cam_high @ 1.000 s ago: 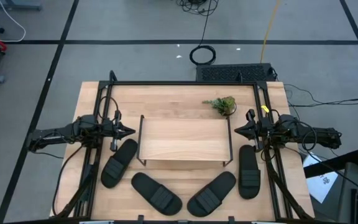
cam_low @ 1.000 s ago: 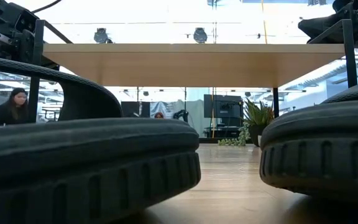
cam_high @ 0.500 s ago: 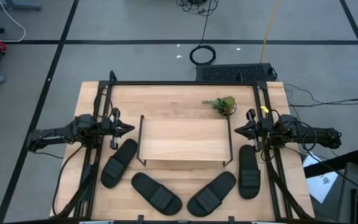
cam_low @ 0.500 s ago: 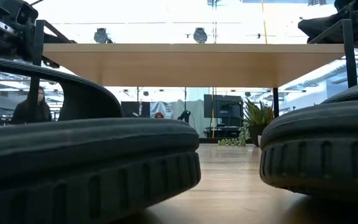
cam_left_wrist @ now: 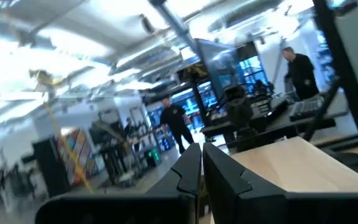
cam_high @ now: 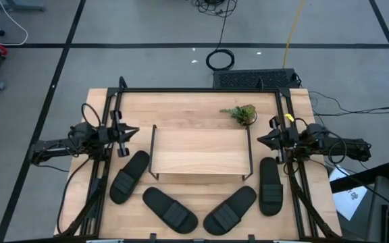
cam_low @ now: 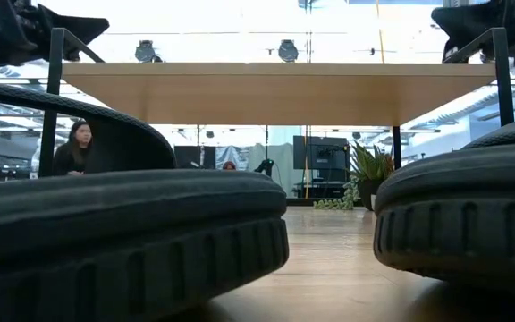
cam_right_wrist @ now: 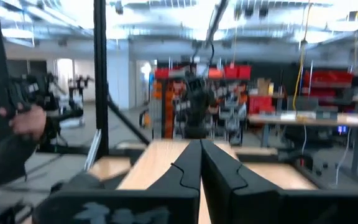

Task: Pick and place slides into the shelf
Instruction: Put the black slide on the shelf

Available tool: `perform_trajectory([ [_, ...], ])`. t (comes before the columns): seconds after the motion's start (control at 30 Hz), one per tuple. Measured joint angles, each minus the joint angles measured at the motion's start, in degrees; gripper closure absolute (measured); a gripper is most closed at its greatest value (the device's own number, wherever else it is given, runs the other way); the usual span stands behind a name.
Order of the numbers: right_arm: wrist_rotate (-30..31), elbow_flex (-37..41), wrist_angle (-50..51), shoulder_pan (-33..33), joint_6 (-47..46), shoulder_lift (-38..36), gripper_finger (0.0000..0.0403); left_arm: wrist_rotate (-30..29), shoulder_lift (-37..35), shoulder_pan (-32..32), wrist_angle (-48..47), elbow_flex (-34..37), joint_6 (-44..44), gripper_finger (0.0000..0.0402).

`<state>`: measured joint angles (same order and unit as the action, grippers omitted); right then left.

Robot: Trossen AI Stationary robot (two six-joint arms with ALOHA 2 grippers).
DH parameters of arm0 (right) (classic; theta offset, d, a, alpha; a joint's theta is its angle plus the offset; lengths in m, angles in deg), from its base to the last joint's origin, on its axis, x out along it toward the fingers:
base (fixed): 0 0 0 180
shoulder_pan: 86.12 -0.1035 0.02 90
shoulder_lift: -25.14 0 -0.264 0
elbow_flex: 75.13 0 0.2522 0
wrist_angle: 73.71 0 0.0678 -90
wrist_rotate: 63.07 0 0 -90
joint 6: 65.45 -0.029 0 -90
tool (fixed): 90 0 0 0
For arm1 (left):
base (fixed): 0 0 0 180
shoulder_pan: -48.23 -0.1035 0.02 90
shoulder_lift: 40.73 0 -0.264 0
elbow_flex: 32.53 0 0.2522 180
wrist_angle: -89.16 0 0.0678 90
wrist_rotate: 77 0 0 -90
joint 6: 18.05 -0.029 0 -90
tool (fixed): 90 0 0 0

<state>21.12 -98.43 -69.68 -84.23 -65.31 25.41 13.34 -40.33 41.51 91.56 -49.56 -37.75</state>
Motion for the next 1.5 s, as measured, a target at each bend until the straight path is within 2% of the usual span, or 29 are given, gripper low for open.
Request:
perform_trajectory([
  [0.1, 0.2, -1.2, -1.4, 0.0, 1.6, 0.0, 0.0399, -2.8, 0.0, 0.0, -0.1, 0.0, 0.7, 0.0376],
  [0.2, 3.0, -4.0, 0.2, 0.0, 3.0, 0.6, 0.0383, -4.9, 0.0, 0.0, -1.0, 0.0, 0.7, 0.0376],
  [0.4, 9.5, -13.3, 10.3, 0.0, 3.6, 6.0, 0.0319, -5.1, 0.0, 0.0, -2.7, 0.0, -0.1, 0.0376],
  [0.6, 16.7, -27.3, 27.1, 0.0, -1.1, 15.7, 0.0248, -7.8, 0.0, 0.0, -2.3, 0.0, -3.6, 0.0376],
  [0.73, 19.3, -36.8, 42.0, 0.0, -5.5, 22.5, 0.0225, -9.7, 0.0, 0.0, -2.3, 0.0, -3.7, 0.0376],
  [0.9, 16.8, -45.1, 59.6, 0.0, -12.5, 29.3, 0.022, -9.9, 0.0, 0.0, -2.3, 0.0, -3.7, 0.0376],
  [1.0, 13.9, -47.4, 66.3, 0.0, -16.0, 31.9, 0.022, -9.9, 0.0, 0.0, -2.3, 0.0, -3.7, 0.0376],
  [1.23, 1.9, -48.1, 76.0, 0.0, -22.9, 35.3, 0.022, -9.9, 0.0, 0.0, -2.3, 0.0, -3.7, 0.0376],
  [1.5, -0.6, -47.8, 82.1, -0.1, -25.2, 37.7, 0.022, -9.9, 0.0, 0.0, -2.2, 0.0, -3.7, 0.0376],
])
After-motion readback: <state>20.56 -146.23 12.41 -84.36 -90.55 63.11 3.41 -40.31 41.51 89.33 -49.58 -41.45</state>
